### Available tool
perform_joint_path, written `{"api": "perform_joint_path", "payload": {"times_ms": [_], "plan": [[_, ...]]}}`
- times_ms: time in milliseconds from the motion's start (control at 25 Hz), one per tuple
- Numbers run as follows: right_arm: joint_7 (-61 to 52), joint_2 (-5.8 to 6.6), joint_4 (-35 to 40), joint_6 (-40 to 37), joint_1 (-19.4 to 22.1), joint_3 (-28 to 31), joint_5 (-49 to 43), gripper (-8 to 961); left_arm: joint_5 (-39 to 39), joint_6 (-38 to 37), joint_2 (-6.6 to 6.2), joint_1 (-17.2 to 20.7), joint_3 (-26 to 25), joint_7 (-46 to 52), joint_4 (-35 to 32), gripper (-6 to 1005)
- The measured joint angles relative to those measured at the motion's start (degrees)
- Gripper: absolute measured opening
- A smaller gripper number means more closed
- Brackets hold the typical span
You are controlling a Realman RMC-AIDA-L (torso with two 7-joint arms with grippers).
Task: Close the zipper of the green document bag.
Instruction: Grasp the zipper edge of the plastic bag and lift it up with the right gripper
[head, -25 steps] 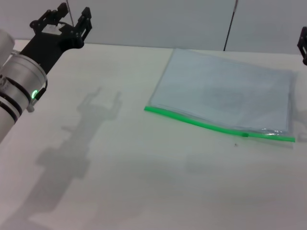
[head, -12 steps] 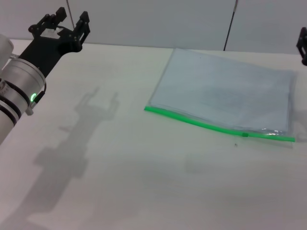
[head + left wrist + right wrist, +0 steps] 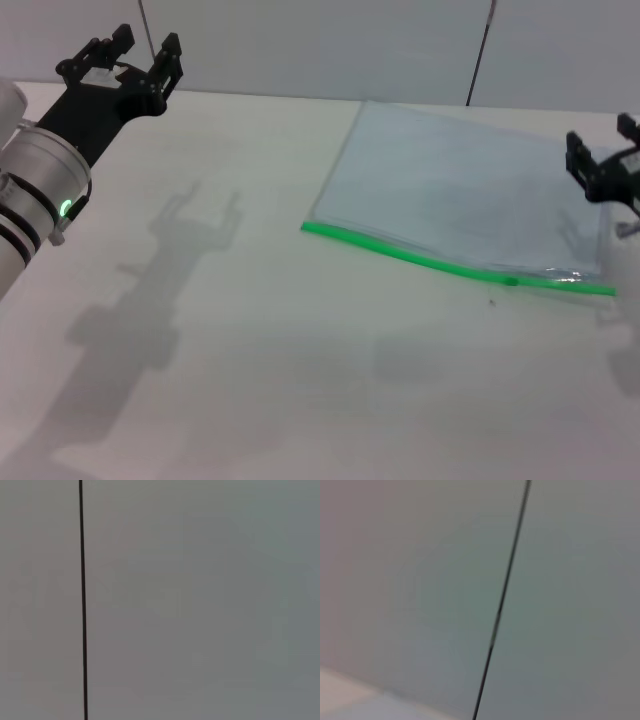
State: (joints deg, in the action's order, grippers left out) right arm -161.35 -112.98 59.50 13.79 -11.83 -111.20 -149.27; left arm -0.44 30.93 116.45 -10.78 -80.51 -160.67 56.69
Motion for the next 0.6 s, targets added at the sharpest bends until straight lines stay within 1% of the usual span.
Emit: {"api": "perform_joint_path", "payload": {"times_ms": [200, 320, 440, 600], "plan": [[0.4, 2.79, 7.62, -6.76, 5.2, -1.61, -3.28, 604, 0.0, -0.06, -0.06, 0.2, -0.04, 0.0, -0.04, 559], [1.58, 3.53, 12.36, -11.57, 7.85, -1.72, -5.86, 604, 0.04, -0.26, -0.08, 0.29, -0.07, 0.0, -0.04, 559], [5.89, 3.39, 17.42, -18.42, 10.13, -1.74, -7.7, 605, 0.28, -1.17, -0.09, 0.34, -0.08, 0.0, -0.04, 558], [13.22, 1.93, 21.18, -24.92, 12.03, -1.63, -7.76, 605, 0.43, -2.17, -0.09, 0.38, -0.09, 0.0, -0.04, 558]]}}
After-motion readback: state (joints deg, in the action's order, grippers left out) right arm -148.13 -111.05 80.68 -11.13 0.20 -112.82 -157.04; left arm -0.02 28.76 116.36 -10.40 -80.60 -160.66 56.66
